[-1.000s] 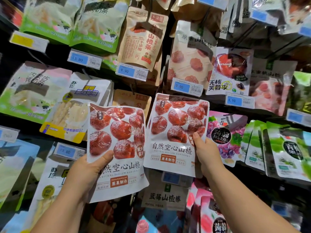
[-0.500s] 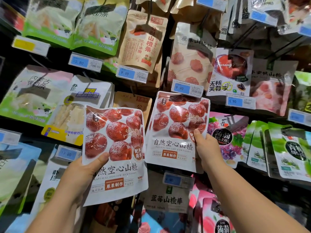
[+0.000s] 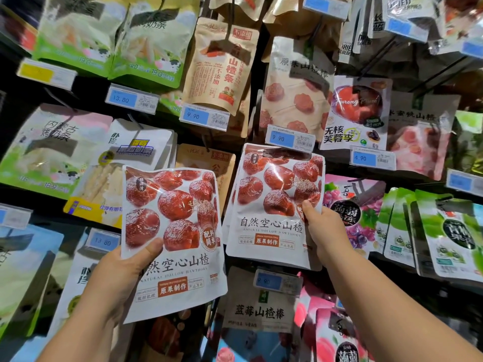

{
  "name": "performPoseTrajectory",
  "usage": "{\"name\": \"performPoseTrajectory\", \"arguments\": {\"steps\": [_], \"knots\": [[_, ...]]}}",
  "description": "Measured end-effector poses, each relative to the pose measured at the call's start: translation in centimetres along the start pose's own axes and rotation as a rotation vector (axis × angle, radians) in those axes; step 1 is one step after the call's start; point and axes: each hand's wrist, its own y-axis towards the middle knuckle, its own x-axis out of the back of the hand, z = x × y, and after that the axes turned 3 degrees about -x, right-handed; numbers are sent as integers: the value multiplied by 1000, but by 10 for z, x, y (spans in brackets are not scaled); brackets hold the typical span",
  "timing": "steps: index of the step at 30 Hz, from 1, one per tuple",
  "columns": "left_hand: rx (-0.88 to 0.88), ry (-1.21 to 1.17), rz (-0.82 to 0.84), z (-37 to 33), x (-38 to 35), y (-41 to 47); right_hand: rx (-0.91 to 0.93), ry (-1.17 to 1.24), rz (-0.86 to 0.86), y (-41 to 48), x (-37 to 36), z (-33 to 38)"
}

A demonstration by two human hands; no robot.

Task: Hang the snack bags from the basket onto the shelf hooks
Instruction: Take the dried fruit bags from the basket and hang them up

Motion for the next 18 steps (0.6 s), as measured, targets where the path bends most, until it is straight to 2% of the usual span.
{"name": "performPoseTrajectory", "arguments": {"steps": [18], "knots": [[0, 80, -3, -2, -6, -5, -70, -42, 5, 14, 1, 4]]}}
